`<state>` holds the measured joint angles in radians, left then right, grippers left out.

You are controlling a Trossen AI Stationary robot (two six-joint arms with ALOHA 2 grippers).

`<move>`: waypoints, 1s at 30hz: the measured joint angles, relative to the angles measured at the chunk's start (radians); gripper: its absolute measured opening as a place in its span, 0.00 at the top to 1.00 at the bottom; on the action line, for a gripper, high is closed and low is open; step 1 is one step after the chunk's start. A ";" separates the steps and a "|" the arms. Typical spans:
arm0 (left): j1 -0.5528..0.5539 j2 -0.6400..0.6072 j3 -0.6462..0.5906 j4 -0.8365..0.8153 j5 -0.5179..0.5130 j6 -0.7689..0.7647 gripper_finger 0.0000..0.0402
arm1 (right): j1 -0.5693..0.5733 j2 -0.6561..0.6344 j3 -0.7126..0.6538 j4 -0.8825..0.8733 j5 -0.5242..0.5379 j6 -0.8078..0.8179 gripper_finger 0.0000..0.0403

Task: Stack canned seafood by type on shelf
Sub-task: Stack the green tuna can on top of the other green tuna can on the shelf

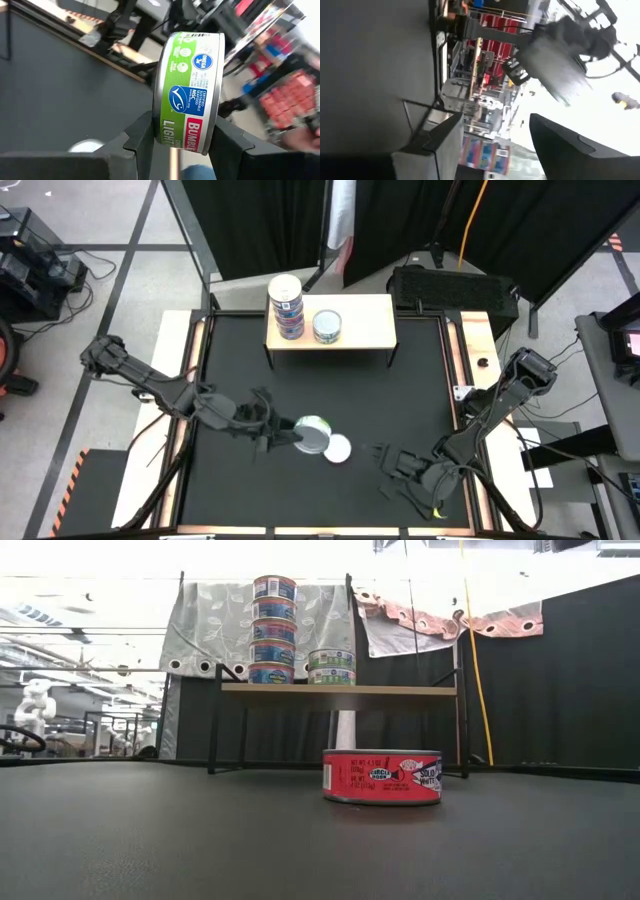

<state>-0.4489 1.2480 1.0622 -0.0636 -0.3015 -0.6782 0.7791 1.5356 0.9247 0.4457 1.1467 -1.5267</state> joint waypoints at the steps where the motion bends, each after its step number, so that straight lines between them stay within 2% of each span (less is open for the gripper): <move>1: 0.006 -0.003 0.000 0.012 0.013 -0.012 0.63 | -0.004 0.000 0.000 -0.008 0.000 -0.033 0.45; 8: 0.071 -0.004 0.001 -0.002 0.077 -0.094 0.63 | -0.039 0.000 0.002 0.033 -0.002 -0.280 0.41; 13: 0.141 -0.004 0.001 0.002 0.217 -0.196 0.63 | -0.040 0.000 0.002 0.077 -0.027 -0.391 0.41; 16: 0.175 -0.004 0.001 0.001 0.292 -0.255 0.63 | -0.040 0.000 0.002 0.099 -0.051 -0.403 0.40; 26: 0.237 -0.003 0.001 -0.032 0.359 -0.286 0.63 | -0.040 0.000 0.002 0.097 -0.088 -0.430 0.17; 30: 0.250 -0.003 0.001 -0.032 0.379 -0.286 0.63 | -0.054 0.000 0.002 0.136 -0.159 -0.508 0.13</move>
<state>-0.1987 1.2446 1.0630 -0.0959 0.0777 -0.9646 0.7253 1.5356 0.9264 0.5820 0.9874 -2.0345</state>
